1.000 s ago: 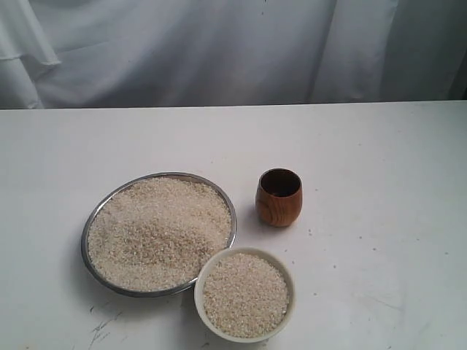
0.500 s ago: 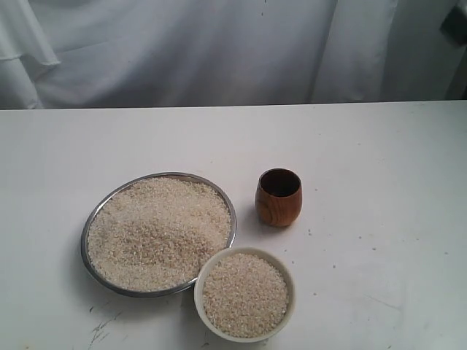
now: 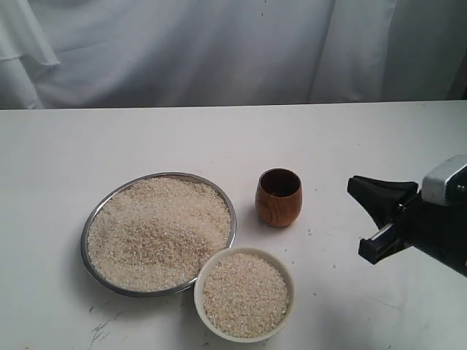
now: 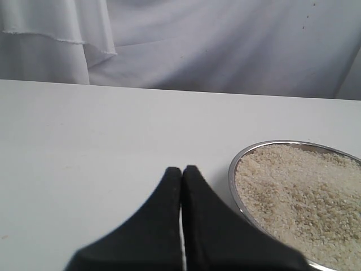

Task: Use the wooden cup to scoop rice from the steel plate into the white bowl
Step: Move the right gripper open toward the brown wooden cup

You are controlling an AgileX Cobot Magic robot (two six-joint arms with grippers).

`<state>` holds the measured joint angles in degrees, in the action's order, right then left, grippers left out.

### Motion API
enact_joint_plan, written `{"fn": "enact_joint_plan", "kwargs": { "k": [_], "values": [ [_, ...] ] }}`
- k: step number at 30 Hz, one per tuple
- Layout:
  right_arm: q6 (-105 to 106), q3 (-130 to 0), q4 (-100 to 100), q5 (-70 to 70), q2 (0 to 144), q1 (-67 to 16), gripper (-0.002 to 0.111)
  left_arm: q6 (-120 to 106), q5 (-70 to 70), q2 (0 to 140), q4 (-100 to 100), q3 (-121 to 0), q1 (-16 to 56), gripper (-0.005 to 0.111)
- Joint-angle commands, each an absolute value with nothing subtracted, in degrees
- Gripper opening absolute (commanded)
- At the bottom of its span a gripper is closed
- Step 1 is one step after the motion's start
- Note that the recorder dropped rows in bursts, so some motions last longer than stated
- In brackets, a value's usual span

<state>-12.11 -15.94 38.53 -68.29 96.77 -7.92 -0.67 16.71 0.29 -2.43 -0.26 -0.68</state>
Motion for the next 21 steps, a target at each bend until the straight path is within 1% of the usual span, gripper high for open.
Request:
{"fn": "enact_joint_plan", "kwargs": {
  "k": [1,3,8,10,11,14,17,20,21],
  "values": [
    [-11.7,-15.7,35.1,-70.0,98.5,-7.9,0.000,-0.5,16.3,0.0,-2.5,0.0,-0.6,0.000],
    [-13.0,-15.7,32.9,-70.0,98.8,-7.9,0.000,-0.5,16.3,0.0,-2.5,0.0,-0.6,0.000],
    [-10.4,-15.7,36.1,-70.0,98.8,-7.9,0.000,-0.5,16.3,0.0,-2.5,0.0,-0.6,0.000],
    [-8.9,-15.7,39.9,-70.0,98.8,-7.9,0.004,-0.5,16.3,0.0,-2.5,0.0,-0.6,0.000],
    [-7.3,-15.7,42.3,-70.0,98.8,-7.9,0.008,-0.5,16.3,0.0,-2.5,0.0,-0.6,0.000],
    [-1.3,-16.9,52.4,-70.0,99.2,-7.9,0.027,-0.5,16.3,0.0,-2.5,0.0,-0.6,0.000],
    [-1.3,-18.1,52.9,-70.0,100.9,-7.9,0.060,-0.5,16.3,0.0,-2.5,0.0,-0.6,0.000],
    [-0.3,-19.6,50.6,-70.0,102.6,-7.9,0.097,-0.5,16.3,0.0,-2.5,0.0,-0.6,0.000],
    [0.0,-20.4,50.5,-70.0,103.2,-7.9,0.106,-0.5,16.3,0.0,-2.5,0.0,-0.6,0.000]
  ]
}}
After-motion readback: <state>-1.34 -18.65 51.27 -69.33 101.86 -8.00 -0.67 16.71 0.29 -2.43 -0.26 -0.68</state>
